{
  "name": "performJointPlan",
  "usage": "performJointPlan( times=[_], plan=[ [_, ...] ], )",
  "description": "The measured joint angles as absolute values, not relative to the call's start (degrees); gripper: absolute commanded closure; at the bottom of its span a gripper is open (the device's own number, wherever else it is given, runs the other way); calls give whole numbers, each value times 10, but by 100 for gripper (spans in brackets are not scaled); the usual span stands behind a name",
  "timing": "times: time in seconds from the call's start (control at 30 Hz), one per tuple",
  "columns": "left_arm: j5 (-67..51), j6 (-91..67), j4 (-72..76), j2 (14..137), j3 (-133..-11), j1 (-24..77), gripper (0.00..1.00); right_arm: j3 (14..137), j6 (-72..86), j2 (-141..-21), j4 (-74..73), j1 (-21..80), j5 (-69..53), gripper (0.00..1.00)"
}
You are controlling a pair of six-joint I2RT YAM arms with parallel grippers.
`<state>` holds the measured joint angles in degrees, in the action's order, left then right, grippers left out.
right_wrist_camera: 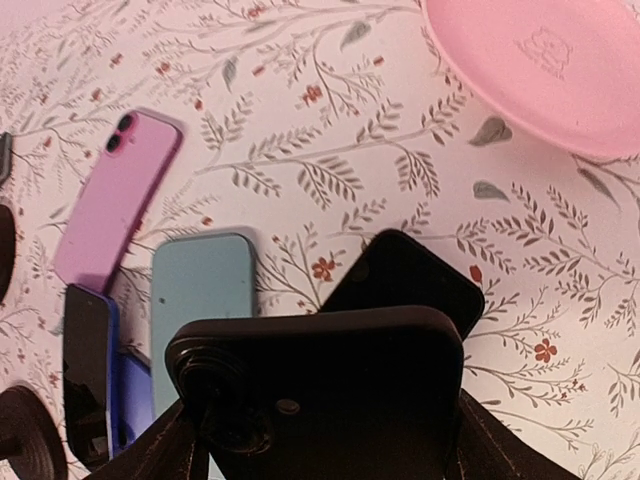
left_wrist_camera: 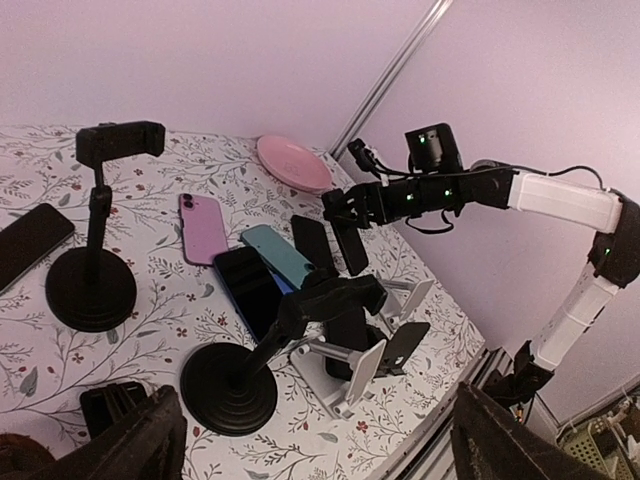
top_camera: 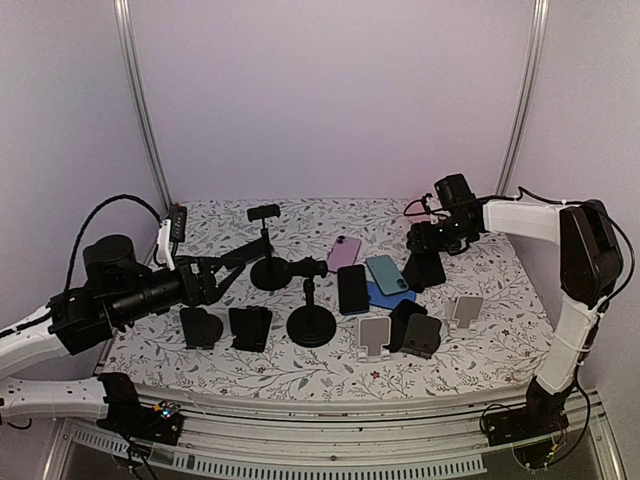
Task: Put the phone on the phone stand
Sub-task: Pick up the phone at the center of the board, then pass from the right arm to the left
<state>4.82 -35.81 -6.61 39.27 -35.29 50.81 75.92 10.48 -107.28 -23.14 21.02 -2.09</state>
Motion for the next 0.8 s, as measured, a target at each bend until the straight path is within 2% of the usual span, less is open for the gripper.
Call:
performJointPlan(
  times=[0.2, 0.43, 0.8],
  plan=[
    [51, -345, -41, 444, -372, 527, 13, 801, 118, -1037, -236, 222, -36, 53],
    [69, -298, -26, 527, -458, 551, 18, 869, 140, -1008, -263, 249, -52, 53],
    [88, -231, 14, 679, -580, 554, 31, 961, 197, -957, -271, 356, -72, 53]
  ],
)
